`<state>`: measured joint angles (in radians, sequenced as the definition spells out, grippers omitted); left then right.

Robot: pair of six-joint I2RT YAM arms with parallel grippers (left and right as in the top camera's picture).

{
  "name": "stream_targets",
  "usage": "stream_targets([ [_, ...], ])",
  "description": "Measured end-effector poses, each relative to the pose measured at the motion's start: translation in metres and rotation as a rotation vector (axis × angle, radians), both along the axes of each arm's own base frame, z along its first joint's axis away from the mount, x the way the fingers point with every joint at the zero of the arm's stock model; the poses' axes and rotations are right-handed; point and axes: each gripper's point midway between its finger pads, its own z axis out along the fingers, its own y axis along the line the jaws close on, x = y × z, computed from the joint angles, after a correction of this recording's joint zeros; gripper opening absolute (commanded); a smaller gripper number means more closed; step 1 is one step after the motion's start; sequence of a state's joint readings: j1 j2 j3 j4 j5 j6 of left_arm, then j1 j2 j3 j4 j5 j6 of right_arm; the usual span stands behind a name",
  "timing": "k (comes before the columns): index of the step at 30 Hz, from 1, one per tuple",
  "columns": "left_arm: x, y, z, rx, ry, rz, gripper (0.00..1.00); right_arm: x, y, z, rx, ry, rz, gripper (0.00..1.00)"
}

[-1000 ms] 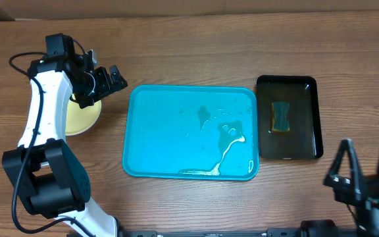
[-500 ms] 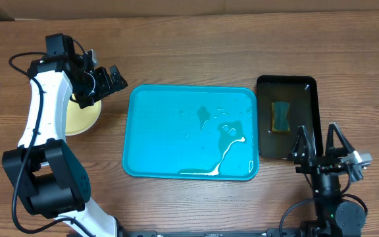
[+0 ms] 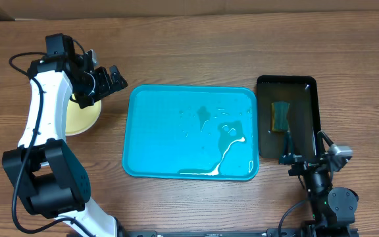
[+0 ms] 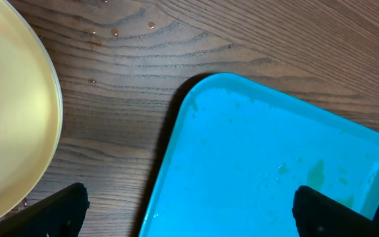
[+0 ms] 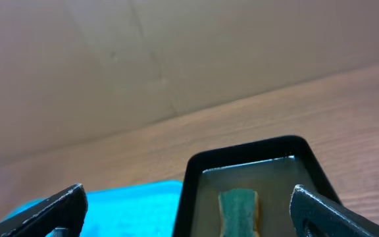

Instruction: Clean dirty plates on tray and stack at the side

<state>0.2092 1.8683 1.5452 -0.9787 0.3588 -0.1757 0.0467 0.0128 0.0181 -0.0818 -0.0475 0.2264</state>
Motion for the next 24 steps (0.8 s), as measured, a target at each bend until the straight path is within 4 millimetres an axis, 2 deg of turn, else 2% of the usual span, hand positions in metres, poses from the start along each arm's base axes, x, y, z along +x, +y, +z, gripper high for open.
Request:
stream_targets([
  [5,0.0,0.0,0.0,0.0,0.0,0.0,1.0,-0.0007,0.0055,0.0,-0.145,-0.019,0.035,1.0],
  [9,0.0,0.0,0.0,0.0,0.0,0.0,1.0,-0.0008,0.0058,0.0001,-0.194,-0.026,0.038,1.0],
  [24,0.0,0.0,0.0,0.0,0.0,0.0,1.0,-0.0008,0.0058,0.0,-0.213,-0.028,0.039,1.0],
])
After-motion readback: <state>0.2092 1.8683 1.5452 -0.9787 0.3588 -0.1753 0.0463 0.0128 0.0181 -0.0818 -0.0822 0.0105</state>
